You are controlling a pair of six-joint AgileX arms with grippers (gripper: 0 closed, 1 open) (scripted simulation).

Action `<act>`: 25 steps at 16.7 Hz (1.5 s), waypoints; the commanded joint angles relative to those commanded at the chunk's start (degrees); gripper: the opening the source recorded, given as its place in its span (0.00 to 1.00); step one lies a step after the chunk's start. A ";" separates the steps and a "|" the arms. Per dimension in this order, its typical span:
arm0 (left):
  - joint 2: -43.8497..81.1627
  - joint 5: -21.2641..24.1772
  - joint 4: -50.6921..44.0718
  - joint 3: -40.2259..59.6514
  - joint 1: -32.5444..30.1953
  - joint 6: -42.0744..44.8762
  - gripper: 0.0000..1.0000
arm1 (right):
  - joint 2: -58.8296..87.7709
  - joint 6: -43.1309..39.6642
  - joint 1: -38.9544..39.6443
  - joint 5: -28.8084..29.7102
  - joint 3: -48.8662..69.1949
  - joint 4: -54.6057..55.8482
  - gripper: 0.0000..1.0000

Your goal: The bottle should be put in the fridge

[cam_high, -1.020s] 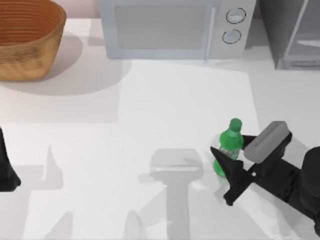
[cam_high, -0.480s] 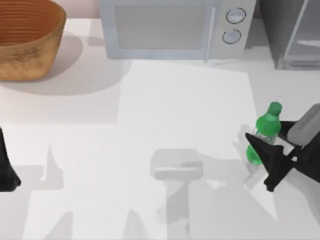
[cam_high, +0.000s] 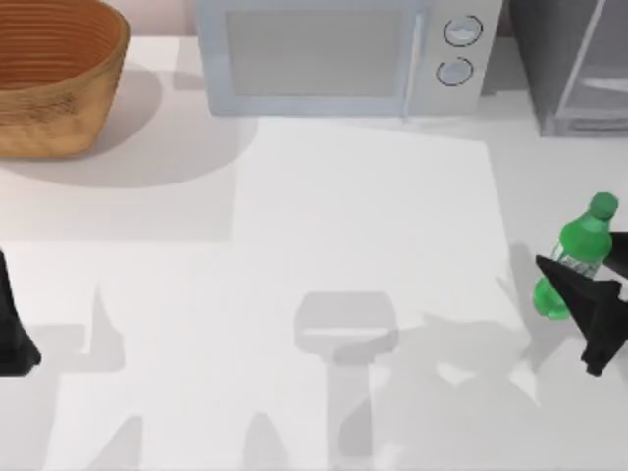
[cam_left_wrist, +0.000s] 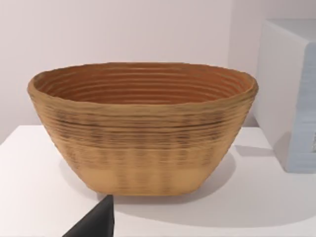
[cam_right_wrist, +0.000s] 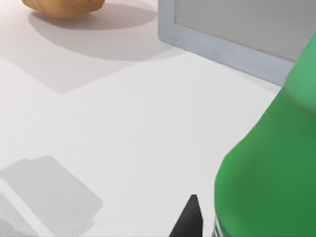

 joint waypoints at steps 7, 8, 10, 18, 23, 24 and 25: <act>0.00 0.00 0.00 0.00 0.00 0.00 1.00 | -5.86 0.61 0.60 2.32 -0.25 -3.73 0.01; 0.00 0.00 0.00 0.00 0.00 0.00 1.00 | -8.80 0.88 0.65 3.51 -0.55 -5.62 0.01; 0.00 0.00 0.00 0.00 0.00 0.00 1.00 | -15.99 1.60 0.62 6.62 -1.38 -10.41 0.01; 0.00 0.00 0.00 0.00 0.00 0.00 1.00 | -54.57 5.75 -0.36 24.70 -6.38 -37.55 0.01; 0.00 0.00 0.00 0.00 0.00 0.00 1.00 | -76.82 8.10 -0.78 35.54 -9.24 -53.80 0.01; 0.00 0.00 0.00 0.00 0.00 0.00 1.00 | -80.20 8.46 -0.82 37.24 -9.68 -56.36 0.01; 0.00 0.00 0.00 0.00 0.00 0.00 1.00 | -83.09 8.76 -0.85 38.71 -10.06 -58.59 0.01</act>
